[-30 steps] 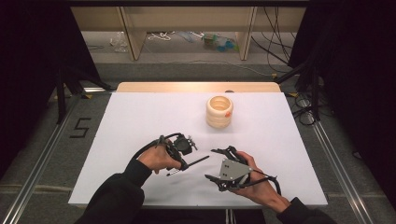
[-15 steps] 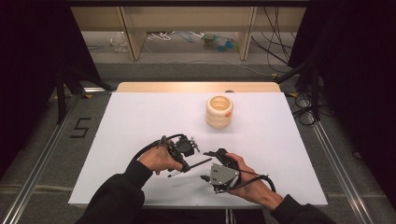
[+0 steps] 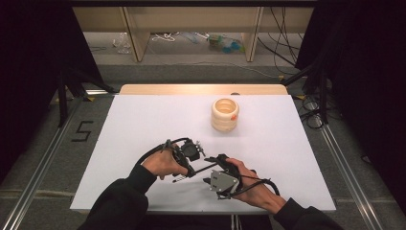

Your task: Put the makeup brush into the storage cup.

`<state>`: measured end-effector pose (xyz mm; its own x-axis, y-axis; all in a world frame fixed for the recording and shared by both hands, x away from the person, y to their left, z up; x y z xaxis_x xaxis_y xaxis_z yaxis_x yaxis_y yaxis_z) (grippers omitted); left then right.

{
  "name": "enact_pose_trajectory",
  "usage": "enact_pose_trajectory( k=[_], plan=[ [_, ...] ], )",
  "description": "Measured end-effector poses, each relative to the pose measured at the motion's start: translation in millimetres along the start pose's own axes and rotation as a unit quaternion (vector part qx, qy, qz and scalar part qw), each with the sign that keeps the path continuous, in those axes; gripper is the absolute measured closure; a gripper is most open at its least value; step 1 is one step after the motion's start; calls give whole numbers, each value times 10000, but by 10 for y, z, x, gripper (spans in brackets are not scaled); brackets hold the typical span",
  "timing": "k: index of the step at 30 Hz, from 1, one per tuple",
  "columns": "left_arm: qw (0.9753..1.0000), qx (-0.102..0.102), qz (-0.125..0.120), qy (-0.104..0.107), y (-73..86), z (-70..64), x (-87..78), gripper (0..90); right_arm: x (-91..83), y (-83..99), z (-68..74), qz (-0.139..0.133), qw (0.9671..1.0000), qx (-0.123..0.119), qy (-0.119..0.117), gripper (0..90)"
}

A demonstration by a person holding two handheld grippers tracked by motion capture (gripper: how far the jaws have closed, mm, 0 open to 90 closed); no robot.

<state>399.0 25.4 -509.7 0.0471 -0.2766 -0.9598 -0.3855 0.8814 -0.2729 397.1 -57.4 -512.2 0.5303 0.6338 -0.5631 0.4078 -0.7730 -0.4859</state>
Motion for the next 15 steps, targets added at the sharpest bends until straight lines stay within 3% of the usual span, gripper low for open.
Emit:
enact_pose_trajectory(
  k=[1,2,3,6,9,11,15],
  plan=[
    [10000,-21,-3,19,-1,-10,1,838,2,-4,30,17,9999,135,-39,369],
    [10000,-11,-1,11,-2,-9,1,838,6,0,-14,47,9998,-208,-3,382],
    [10000,3,7,13,-1,-10,0,838,18,-7,-2,74,9996,-284,-20,399],
    [10000,8,4,10,-1,-12,-3,837,19,5,34,160,9997,-169,-51,415],
    [10000,33,5,18,-6,-21,-15,837,41,-11,50,146,9993,-298,-148,439],
    [10000,49,-11,-3,-12,-14,-19,838,42,-18,25,140,9992,-380,-76,444],
    [10000,39,6,17,-14,-33,-23,838,55,-20,60,202,9993,-294,-114,486]
  ],
)
Point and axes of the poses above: each handheld gripper's, and its own axes: x roughly forward along the jaws, y roughly out of its underside, z roughly to its left, the point moved 10 cm from there along x, roughly forward along the jaws
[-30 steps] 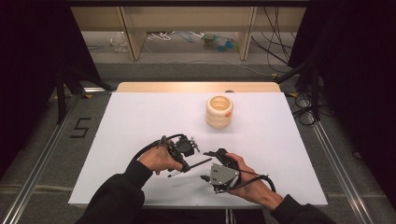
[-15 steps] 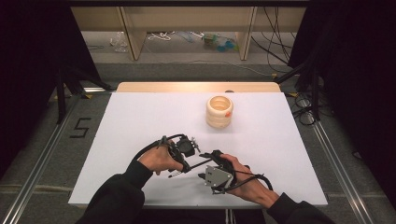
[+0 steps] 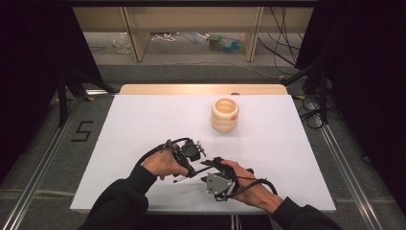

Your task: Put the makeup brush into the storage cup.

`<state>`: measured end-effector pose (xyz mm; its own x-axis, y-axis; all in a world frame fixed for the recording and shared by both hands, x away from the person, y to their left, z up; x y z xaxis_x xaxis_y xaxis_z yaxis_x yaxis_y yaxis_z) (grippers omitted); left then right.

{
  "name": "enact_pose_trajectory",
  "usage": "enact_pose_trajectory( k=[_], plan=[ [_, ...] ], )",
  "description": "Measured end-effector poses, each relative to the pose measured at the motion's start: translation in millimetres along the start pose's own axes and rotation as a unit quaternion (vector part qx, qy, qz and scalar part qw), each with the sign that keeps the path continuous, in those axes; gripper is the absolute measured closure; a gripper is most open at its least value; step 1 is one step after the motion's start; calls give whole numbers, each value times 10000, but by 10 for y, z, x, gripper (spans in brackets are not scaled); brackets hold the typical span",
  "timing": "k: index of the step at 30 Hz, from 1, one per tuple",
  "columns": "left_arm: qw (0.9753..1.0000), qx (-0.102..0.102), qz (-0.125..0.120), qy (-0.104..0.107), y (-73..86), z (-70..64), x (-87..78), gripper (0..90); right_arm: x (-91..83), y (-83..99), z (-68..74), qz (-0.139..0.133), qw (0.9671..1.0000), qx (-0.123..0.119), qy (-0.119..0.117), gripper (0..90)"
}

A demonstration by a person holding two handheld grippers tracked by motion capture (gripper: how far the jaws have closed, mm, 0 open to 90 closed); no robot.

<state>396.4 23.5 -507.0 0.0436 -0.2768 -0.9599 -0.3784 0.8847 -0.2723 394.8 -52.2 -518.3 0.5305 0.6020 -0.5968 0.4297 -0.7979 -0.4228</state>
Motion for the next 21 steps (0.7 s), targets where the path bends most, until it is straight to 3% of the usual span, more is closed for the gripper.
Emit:
enact_pose_trajectory(
  k=[10,14,19,21],
  plan=[
    [10000,18,5,-2,-6,-15,-1,838,29,-30,12,23,9996,-281,-38,556],
    [10000,4,-12,2,-4,-14,2,838,26,-27,18,88,9998,-183,13,571],
    [10000,40,7,28,-7,-26,1,837,43,-44,19,69,9994,-347,-35,599],
    [10000,28,-9,25,-11,-30,0,838,37,-29,42,163,9996,-209,-41,608]
  ],
)
Point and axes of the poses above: each handheld gripper's, and its own axes: x roughly forward along the jaws, y roughly out of its underside, z roughly to its left, the point moved 10 cm from there along x, roughly forward along the jaws
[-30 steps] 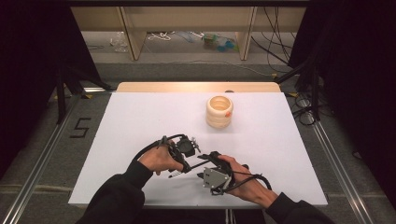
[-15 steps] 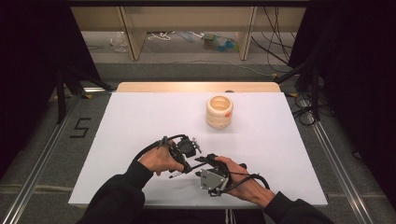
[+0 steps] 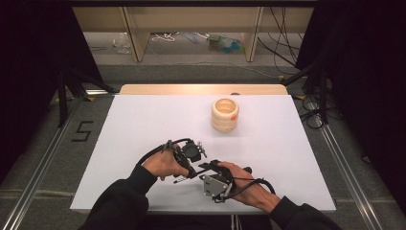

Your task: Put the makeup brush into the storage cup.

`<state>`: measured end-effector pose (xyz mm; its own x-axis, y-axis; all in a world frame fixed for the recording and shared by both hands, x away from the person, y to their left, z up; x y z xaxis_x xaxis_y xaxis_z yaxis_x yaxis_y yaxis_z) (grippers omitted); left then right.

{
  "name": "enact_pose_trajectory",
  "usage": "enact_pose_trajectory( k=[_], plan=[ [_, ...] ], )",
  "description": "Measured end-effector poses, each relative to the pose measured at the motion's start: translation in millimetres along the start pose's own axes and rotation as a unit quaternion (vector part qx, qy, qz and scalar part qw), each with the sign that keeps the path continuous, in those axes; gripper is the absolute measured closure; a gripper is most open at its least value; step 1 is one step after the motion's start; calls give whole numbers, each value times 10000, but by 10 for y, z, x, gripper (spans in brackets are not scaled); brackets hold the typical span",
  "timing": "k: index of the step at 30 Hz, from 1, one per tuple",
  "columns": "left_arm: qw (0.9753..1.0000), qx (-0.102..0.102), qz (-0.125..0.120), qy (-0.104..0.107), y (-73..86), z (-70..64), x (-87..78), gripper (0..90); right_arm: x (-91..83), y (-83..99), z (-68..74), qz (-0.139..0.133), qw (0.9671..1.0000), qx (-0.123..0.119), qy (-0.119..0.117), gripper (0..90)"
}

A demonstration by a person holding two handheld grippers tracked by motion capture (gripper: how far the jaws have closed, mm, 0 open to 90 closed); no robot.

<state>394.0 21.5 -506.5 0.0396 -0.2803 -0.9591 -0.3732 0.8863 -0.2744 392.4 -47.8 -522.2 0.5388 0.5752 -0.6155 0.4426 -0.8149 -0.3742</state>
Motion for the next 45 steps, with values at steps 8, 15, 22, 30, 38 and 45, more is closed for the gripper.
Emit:
enact_pose_trajectory(
  k=[8,15,22,30,38,45],
  plan=[
    [10000,31,7,7,2,-5,-11,838,22,-20,-16,-43,9998,-210,9,633],
    [10000,64,7,2,-3,-12,-12,838,43,-41,-35,-100,9984,-554,-17,660],
    [10000,68,10,10,-2,-12,-13,837,54,-43,-30,-79,9983,-584,-17,688],
    [10000,78,44,27,2,-26,-12,837,57,-54,-59,-75,9970,-766,27,725],
    [10000,83,26,29,-3,-31,-13,837,67,-58,-14,-102,9974,-713,-89,754],
    [9999,89,31,34,-2,-33,-6,837,58,-40,-7,-13,9974,-708,-99,794]
  ],
)
Point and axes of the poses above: each handheld gripper's, and its own axes: x roughly forward along the jaws, y roughly out of its underside, z roughly to its left, the point moved 10 cm from there along x, roughly forward along the jaws
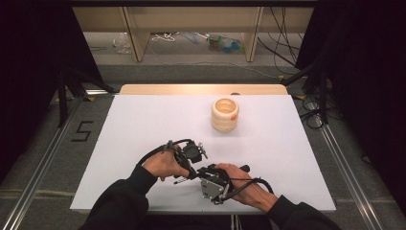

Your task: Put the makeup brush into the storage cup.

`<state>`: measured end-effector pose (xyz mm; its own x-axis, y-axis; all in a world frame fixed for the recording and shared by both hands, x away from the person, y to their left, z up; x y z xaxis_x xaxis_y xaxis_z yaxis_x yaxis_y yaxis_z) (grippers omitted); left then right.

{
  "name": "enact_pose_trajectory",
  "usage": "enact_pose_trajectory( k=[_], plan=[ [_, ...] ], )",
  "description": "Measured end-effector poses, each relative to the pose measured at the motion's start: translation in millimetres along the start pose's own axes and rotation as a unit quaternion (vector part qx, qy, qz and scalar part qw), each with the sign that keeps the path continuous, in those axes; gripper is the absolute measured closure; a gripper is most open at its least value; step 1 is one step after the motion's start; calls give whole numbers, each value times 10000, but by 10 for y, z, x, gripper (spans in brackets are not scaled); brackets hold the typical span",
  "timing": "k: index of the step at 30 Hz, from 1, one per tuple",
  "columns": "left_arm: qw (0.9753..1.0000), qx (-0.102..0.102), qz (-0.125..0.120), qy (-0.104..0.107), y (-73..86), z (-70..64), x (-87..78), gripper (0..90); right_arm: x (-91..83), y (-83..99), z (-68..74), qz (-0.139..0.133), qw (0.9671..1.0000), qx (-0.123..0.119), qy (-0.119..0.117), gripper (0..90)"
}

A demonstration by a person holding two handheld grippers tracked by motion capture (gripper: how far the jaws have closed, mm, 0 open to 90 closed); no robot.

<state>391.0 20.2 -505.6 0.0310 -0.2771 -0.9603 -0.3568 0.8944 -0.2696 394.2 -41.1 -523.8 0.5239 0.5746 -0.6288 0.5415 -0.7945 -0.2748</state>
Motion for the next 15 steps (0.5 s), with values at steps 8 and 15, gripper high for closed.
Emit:
enact_pose_trajectory(
  k=[8,15],
  plan=[
    [10000,10,0,34,-2,-7,1,837,7,12,27,34,10000,8,-91,830],
    [10000,19,-5,45,-3,-8,-2,835,11,1,30,13,9998,-129,-137,841]
  ],
)
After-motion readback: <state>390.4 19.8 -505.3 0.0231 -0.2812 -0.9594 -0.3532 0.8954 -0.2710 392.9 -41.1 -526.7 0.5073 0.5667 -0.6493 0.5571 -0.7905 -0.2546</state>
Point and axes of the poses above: each handheld gripper's, and its own axes: x roughly forward along the jaws, y roughly out of its underside, z roughly to its left, the point moved 10 cm from there along x, roughly forward along the jaws
